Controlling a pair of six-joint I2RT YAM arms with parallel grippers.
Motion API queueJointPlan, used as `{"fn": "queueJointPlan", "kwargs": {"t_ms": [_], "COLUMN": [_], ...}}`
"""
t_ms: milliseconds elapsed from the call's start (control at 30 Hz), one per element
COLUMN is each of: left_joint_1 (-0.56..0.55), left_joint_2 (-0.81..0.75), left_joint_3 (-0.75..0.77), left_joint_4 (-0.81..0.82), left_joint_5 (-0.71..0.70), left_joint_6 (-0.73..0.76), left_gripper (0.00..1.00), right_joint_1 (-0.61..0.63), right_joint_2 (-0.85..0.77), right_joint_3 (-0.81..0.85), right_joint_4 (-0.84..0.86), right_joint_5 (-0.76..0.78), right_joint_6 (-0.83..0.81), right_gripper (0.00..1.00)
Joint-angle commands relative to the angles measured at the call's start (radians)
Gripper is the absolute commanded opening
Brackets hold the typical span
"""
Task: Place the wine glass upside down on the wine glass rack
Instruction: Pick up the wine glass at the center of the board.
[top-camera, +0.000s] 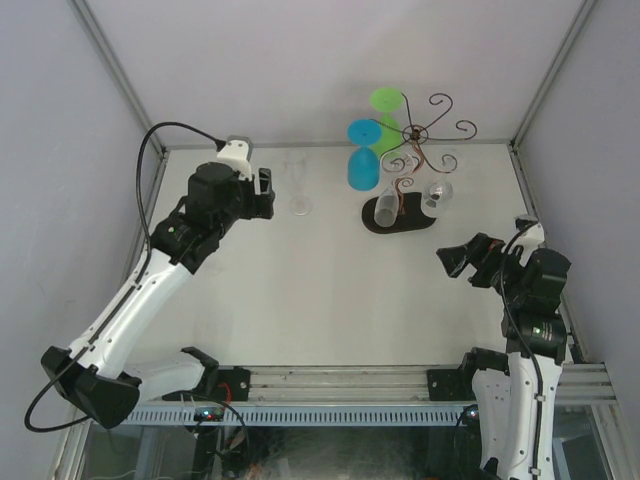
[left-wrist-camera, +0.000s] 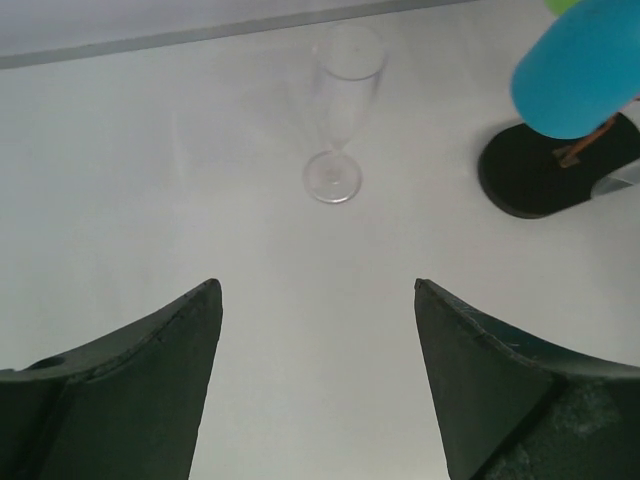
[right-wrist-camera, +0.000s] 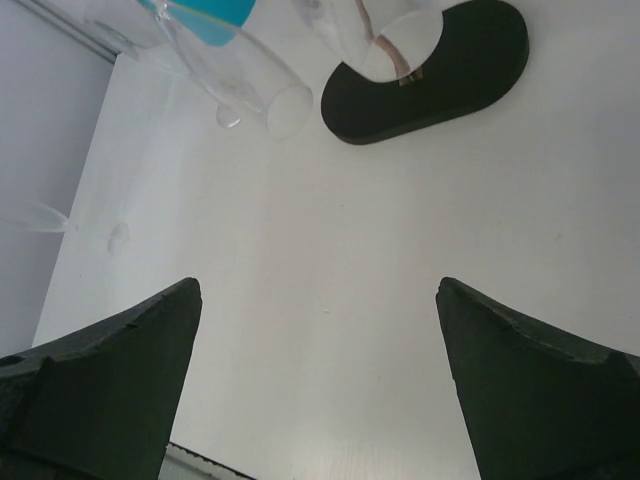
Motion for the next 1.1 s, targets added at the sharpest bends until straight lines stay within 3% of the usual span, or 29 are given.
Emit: {"fn": "queueJointPlan", "kwargs": {"t_ms": [0, 267, 367, 467, 600, 833, 933, 1067], "left_joint_1": [0.008, 0.008, 0.057, 0.108, 0.146, 0.143, 0.142, 0.135], "left_joint_2": [-0.101, -0.327, -0.383, -0.384, -0.325, -0.075, 0.038, 0.172], "left_joint_3": [-0.033, -0.165, -0.183, -0.190, -0.182, -0.040, 0.021, 0.087], "left_joint_4": [-0.058, -0.132, -0.148, -0.152, -0.078, 0.069, 0.121, 0.190], "left_joint_5": [-0.189, -0.416, -0.436, -0.371, -0.170, 0.104, 0.152, 0.162], "left_joint_6": [-0.019, -0.059, -0.070, -0.066, -0.030, 0.024, 0.037, 0.060], "left_gripper": [0.82, 0.83, 0.85, 0.85, 0.85, 0.86, 0.95, 0.98], "right_joint_1": [-0.006, 0.021, 0.029, 0.033, 0.040, 0.048, 0.049, 0.049], "right_joint_2": [0.015, 0.043, 0.038, 0.034, 0.034, 0.035, 0.033, 0.033], "right_joint_3": [0.019, 0.019, 0.018, 0.012, 0.006, 0.005, -0.001, -0.007], "right_joint_4": [-0.032, -0.018, -0.019, -0.017, -0.015, -0.017, -0.013, -0.008], "right_joint_5": [-0.041, -0.060, -0.056, -0.057, -0.060, -0.074, -0.075, -0.072], "right_joint_6": [-0.034, -0.049, -0.054, -0.053, -0.054, -0.059, -0.057, -0.057], "right_gripper": [1.00, 1.00, 1.00, 1.00, 1.00, 1.00, 1.00, 1.00]}}
